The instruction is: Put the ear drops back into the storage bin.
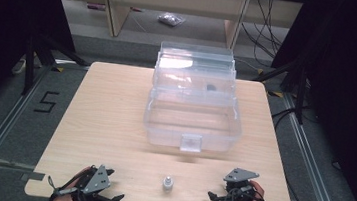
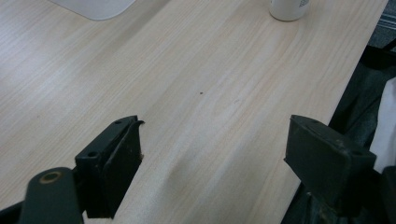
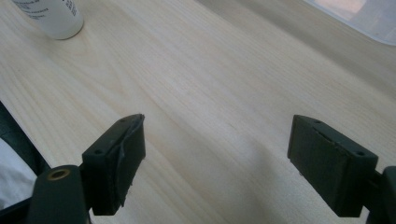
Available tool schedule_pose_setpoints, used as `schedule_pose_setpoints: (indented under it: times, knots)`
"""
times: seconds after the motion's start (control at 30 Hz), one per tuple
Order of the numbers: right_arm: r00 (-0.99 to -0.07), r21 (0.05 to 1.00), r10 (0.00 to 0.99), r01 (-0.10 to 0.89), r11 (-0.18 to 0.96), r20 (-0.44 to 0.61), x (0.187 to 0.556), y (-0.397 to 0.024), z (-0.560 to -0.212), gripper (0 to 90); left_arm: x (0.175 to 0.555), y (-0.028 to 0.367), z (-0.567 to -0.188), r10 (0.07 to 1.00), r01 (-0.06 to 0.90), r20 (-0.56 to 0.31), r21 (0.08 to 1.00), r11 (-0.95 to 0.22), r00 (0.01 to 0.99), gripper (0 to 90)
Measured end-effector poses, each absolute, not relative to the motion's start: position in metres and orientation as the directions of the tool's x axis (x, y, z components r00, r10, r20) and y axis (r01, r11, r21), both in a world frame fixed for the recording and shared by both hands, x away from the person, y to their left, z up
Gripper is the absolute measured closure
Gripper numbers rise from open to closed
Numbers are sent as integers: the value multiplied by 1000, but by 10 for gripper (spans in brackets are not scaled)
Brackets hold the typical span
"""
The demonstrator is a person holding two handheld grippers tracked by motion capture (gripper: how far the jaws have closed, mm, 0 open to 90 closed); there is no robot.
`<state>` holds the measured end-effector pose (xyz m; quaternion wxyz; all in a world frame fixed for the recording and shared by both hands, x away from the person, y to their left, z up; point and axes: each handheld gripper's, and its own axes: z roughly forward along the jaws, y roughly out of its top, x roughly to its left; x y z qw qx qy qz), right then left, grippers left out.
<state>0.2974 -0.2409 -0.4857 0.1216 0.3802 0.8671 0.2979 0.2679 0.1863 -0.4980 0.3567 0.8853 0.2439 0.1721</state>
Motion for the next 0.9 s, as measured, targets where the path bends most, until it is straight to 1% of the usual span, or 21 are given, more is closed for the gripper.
schedule_pose_setpoints:
  times: [0.07, 0.13, 0.23, 0.33, 0.43, 0.5, 0.67, 0.7, 0.77, 0.9]
  knots:
    - [-687, 600, 726, 589, 541, 19, 297, -241, -485, 201, 268, 186, -498, 555, 309, 130, 716, -626, 822, 180]
    - [-707, 608, 707, 567, 557, 11, 298, -240, -486, 202, 268, 186, -498, 555, 309, 130, 717, -625, 821, 180]
    - [-701, 611, 713, 575, 544, 26, 298, -239, -486, 202, 268, 186, -498, 554, 307, 134, 715, -628, 821, 180]
    - [-721, 616, 693, 549, 565, 6, 299, -237, -485, 203, 268, 187, -498, 552, 307, 135, 712, -632, 823, 180]
    - [-726, 603, 687, 557, 570, 21, 299, -235, -481, 206, 268, 187, -498, 551, 307, 134, 711, -632, 824, 180]
    - [-709, 582, 704, 585, 565, 30, 296, -230, -476, 217, 268, 187, -498, 551, 307, 134, 712, -632, 824, 180]
    - [-726, 586, 687, 570, 576, 30, 296, -222, -472, 223, 268, 185, -499, 554, 311, 128, 714, -628, 823, 180]
    - [-729, 569, 683, 577, 586, 37, 296, -220, -469, 226, 267, 184, -499, 567, 325, 118, 717, -617, 815, 180]
    - [-739, 578, 673, 562, 592, 29, 297, -215, -469, 234, 268, 185, -499, 555, 312, 127, 715, -626, 822, 180]
    - [-764, 554, 645, 545, 629, 20, 299, -205, -462, 240, 267, 185, -499, 561, 315, 120, 723, -615, 819, 180]
